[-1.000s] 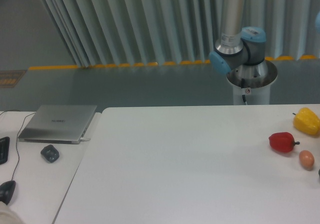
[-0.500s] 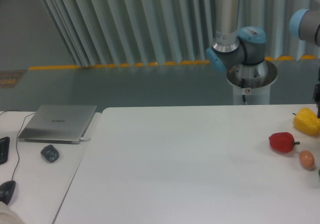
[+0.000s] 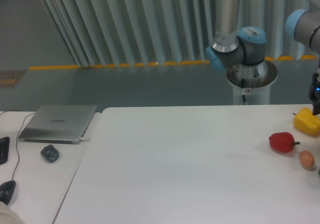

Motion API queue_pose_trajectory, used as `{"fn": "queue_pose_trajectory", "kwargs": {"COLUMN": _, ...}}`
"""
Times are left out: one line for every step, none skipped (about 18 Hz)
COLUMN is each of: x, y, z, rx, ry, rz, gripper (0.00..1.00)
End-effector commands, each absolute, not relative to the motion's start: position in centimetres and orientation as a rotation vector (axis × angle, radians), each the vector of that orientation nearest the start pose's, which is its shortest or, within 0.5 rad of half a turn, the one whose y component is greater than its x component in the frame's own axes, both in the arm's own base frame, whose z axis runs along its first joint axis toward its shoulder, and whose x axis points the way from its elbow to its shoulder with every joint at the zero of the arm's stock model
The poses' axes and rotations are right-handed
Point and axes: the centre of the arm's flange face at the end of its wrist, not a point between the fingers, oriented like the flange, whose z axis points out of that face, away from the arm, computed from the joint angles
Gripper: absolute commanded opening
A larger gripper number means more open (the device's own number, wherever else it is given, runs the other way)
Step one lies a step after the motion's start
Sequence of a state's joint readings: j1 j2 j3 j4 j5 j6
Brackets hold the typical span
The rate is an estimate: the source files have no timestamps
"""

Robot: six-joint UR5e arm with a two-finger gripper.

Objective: Place the triangular bread in the basket

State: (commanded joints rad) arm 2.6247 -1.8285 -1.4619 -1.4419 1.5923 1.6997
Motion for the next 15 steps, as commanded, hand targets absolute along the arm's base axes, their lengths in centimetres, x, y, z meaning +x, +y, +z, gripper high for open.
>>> {"fn": "queue_pose_trajectory", "kwargs": {"x": -45.0, "y": 41.0, "z": 41.2, "rx": -2.999, "ry": 1.012, "rz": -0.03, "gripper": 1.0}}
{"fn": "queue_pose_trajectory", "kwargs": {"x": -44.9, "y": 41.4, "z": 40.8, "rx": -2.999, "ry": 1.022, "rz": -0.036, "gripper": 1.0}}
{"fn": "queue_pose_trajectory", "kwargs": {"x": -44.9, "y": 41.5, "z": 40.7, "rx": -2.997, "ry": 1.024, "rz": -0.039, "gripper": 1.0}}
{"fn": "queue_pose_trajectory", "kwargs": {"x": -45.0, "y": 41.6, "z": 40.4, "rx": -2.997, "ry": 1.026, "rz": -0.046, "gripper": 1.0}}
{"fn": "queue_pose_trajectory", "kwargs": {"x": -44.8, "y": 41.9, "z": 40.1, "rx": -2.995, "ry": 1.034, "rz": -0.055, "gripper": 1.0}}
{"fn": "queue_pose_trajectory", "kwargs": {"x": -44.6, "y": 42.2, "z": 40.0, "rx": -2.991, "ry": 1.045, "rz": -0.053, "gripper": 1.0}}
{"fn": "queue_pose_trajectory", "kwargs": {"x": -44.6, "y": 42.3, "z": 39.9, "rx": -2.992, "ry": 1.045, "rz": -0.058, "gripper": 1.0}}
{"fn": "queue_pose_trajectory", "kwargs": {"x": -44.5, "y": 42.3, "z": 40.0, "rx": -2.991, "ry": 1.048, "rz": -0.055, "gripper": 1.0}}
{"fn": "queue_pose_trajectory", "kwargs": {"x": -44.6, "y": 42.3, "z": 39.9, "rx": -2.992, "ry": 1.045, "rz": -0.058, "gripper": 1.0}}
{"fn": "queue_pose_trajectory", "kwargs": {"x": -44.5, "y": 42.3, "z": 39.8, "rx": -2.99, "ry": 1.047, "rz": -0.061, "gripper": 1.0}}
{"fn": "queue_pose_trajectory", "kwargs": {"x": -44.5, "y": 42.4, "z": 39.8, "rx": -2.99, "ry": 1.047, "rz": -0.061, "gripper": 1.0}}
{"fn": "queue_pose_trajectory", "kwargs": {"x": -44.5, "y": 42.4, "z": 39.8, "rx": -2.99, "ry": 1.047, "rz": -0.061, "gripper": 1.0}}
{"fn": "queue_pose_trajectory", "kwargs": {"x": -44.5, "y": 42.4, "z": 39.8, "rx": -2.99, "ry": 1.047, "rz": -0.061, "gripper": 1.0}}
{"fn": "queue_pose_trajectory", "kwargs": {"x": -44.5, "y": 42.4, "z": 39.8, "rx": -2.99, "ry": 1.047, "rz": -0.061, "gripper": 1.0}}
{"fn": "queue_pose_trajectory", "kwargs": {"x": -44.5, "y": 42.4, "z": 39.8, "rx": -2.988, "ry": 1.047, "rz": -0.061, "gripper": 1.0}}
